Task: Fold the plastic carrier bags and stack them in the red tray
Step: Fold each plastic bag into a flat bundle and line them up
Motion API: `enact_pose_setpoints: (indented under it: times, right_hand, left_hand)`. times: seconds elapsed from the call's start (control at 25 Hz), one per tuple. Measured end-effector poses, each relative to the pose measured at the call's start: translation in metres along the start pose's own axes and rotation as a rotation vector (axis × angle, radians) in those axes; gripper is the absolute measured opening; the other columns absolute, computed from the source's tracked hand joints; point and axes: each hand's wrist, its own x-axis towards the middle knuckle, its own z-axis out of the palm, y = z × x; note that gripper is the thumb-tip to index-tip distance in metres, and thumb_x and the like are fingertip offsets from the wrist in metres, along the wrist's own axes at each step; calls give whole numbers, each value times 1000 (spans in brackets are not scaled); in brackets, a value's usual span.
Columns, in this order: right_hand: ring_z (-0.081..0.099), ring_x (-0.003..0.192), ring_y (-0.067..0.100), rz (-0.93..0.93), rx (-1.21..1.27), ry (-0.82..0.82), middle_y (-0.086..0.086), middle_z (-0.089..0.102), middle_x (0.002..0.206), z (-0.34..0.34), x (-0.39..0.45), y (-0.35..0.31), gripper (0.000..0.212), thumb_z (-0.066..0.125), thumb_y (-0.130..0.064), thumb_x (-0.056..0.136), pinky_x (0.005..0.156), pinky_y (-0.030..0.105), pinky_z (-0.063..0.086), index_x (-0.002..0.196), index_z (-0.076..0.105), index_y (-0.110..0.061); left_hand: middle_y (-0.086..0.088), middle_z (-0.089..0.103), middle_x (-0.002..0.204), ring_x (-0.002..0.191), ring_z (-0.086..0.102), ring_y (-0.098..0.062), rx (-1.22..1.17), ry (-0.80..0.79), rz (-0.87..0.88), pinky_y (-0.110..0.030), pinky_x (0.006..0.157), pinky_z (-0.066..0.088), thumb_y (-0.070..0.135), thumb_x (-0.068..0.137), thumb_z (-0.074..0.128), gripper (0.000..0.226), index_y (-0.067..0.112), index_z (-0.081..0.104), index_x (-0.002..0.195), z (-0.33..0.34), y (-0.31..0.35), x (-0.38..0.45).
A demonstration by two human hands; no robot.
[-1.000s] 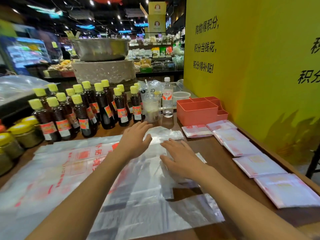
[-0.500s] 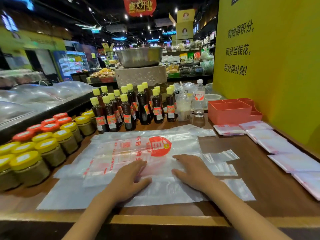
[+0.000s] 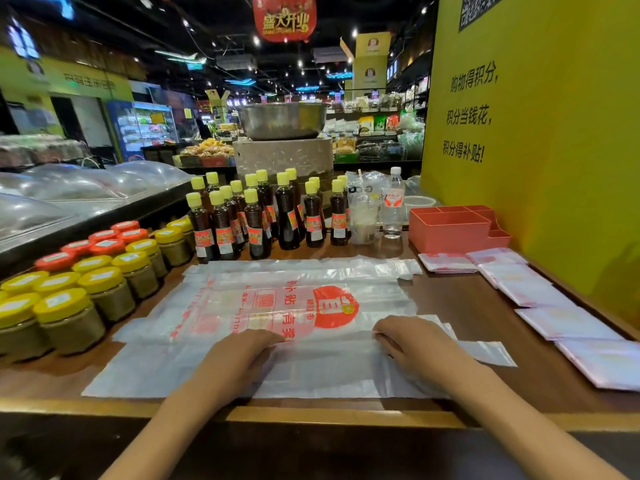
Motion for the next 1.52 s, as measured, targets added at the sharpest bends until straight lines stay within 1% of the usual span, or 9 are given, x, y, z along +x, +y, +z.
enact_pose_setpoints:
  times: [0.2,0.44,0.52,0.64,0.72,0.84,1.12,1.32,1.52]
  right_hand:
    - [61,109,12,-22,-9,-229,-12,66,122,-14,-26,5,20,43,-38,104,93,32,50,118,58,-36]
    - [67,86,-4,-27,259,-218,-14,73,90,-37,-24,-7,13,56,-28,101,86,26,54,105,68,-25]
    - [69,82,1,29,306,-196,-10,74,88,-34,-10,-4,13,57,-27,99,86,35,57,102,69,-23]
    - [66,99,15,151,43,-110,-5,71,112,-29,13,-6,21,50,-33,102,91,39,53,116,64,-26]
    - [59,117,22,155,-198,38,0,63,131,-19,21,-20,32,44,-30,104,103,37,43,132,55,-22]
    - [39,140,17,-30,-132,166,-2,46,150,7,16,-57,44,41,-22,103,121,35,17,147,43,-22]
    - [14,153,12,-62,86,-250,-7,19,167,51,19,-78,54,29,-47,107,124,38,5,157,29,-29]
    - [4,155,13,-39,49,-280,-8,9,168,53,19,-68,56,22,-52,106,124,41,-3,159,20,-33]
    - [-6,154,9,141,-30,-296,-11,-4,168,38,-2,-3,69,18,-65,101,124,41,-4,161,5,-33]
  left_hand:
    - [22,58,133,120,52,0,12,-121,63,-10,95,36,44,104,42,30,44,56,130,-17,2,-23]
    - [21,64,101,91,56,4,59,-119,67,-21,81,48,46,100,47,19,35,63,103,-38,1,-27]
    - [14,68,105,96,60,-4,96,-61,44,-27,85,50,43,99,49,22,31,64,107,-34,-4,-15]
    - [4,58,138,129,53,-19,190,113,-27,-36,112,36,34,96,57,43,24,54,138,-17,-2,0]
    - [-1,43,154,144,38,-22,228,188,-37,-42,121,20,25,93,63,58,22,44,148,-1,9,-1]
    - [12,8,164,153,7,-11,74,107,-36,-34,121,-3,32,104,43,59,29,19,158,20,17,-7]
    - [9,-5,167,153,-5,-9,0,-302,-122,-37,123,-3,36,107,24,57,30,1,159,29,8,2]
    - [5,-13,166,153,-10,-11,55,-364,-129,-39,122,-5,38,108,22,59,26,-6,159,27,8,6]
    - [7,-12,166,153,-10,-13,45,-362,-226,-46,122,-6,82,82,7,93,30,-5,158,26,-14,4]
